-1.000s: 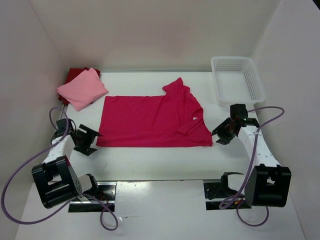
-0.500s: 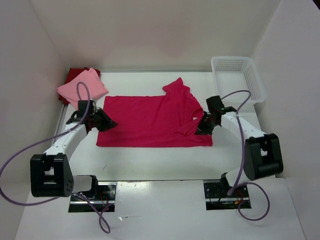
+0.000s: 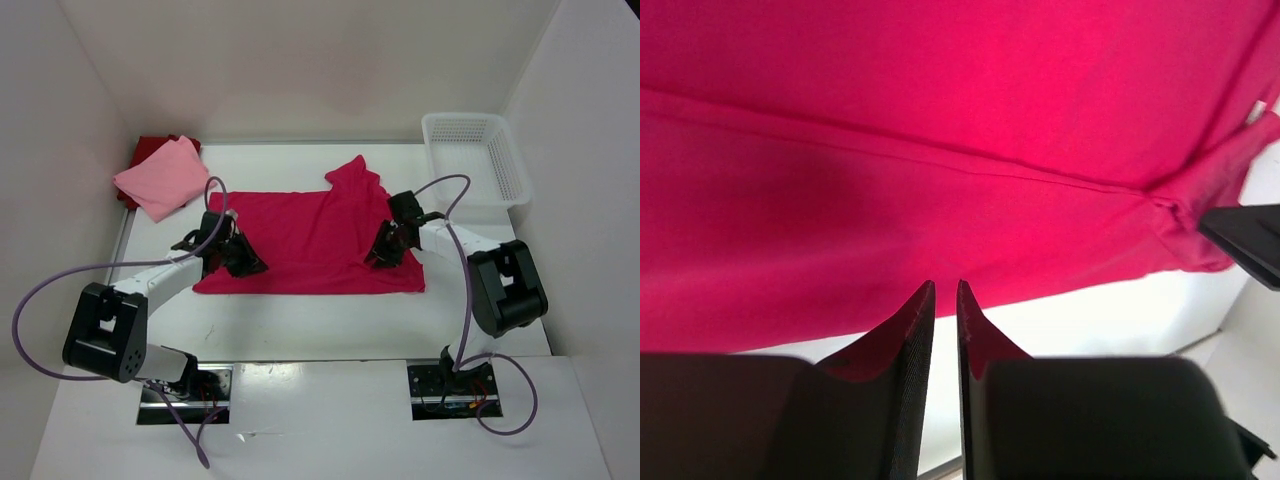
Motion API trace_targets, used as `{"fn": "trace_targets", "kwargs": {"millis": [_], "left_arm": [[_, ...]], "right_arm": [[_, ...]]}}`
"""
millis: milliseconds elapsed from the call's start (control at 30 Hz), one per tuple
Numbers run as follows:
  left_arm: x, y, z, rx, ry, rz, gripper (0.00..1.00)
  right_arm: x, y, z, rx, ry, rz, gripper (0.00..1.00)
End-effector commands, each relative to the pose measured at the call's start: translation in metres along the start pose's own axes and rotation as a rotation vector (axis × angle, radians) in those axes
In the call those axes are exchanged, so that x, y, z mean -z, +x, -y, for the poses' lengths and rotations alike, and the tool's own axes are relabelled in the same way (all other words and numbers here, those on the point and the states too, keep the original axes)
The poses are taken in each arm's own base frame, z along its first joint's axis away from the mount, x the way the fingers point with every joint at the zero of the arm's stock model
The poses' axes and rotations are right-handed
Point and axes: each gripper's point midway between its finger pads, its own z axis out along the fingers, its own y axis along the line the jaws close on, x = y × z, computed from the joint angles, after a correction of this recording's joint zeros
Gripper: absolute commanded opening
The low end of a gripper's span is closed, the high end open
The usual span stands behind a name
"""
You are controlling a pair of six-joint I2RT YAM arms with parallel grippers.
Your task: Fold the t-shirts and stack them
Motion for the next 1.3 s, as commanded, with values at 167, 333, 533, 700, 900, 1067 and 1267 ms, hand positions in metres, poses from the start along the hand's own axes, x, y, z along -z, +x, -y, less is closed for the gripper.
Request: {"fn": "trace_targets", "kwargs": {"millis": [167,333,533,700,900,1067,1267], "left_arm": [[-0.006,0.004,-0.018,0.016,-0.042,0.029,0.22],[-0.007,0.006,-0.023,0.018,-0.055,0.029,0.22],[-0.008,0.004,-0.021,0.016,-0.049,0.035,0.23],[-0.007,0.0,-0.022,0.012,-0.045,0.048,0.23],[0.0,-0.005,-0.021,0.003,-0.033,0.065,0.25],[0.011,-0.013,-0.02,-0.026,-0.046,0.091,0.26],[0.021,-0.025,-0.003,-0.111,-0.01,0.106,0.27]], "right_arm": [[-0.009,-0.013,-0.017,0.028,-0.035,0.038,0.23],[-0.01,-0.019,-0.036,0.075,-0.037,0.035,0.05],[-0.023,-0.044,-0.058,0.135,0.004,0.049,0.06],[-0.036,-0.053,-0.073,0.188,0.043,0.051,0.29],[-0.027,-0.072,-0.09,0.243,0.055,0.099,0.4],[0.013,-0.091,-0.093,0.291,0.088,0.21,0.49],[0.04,-0.086,-0.078,0.286,0.087,0.234,0.59]]}}
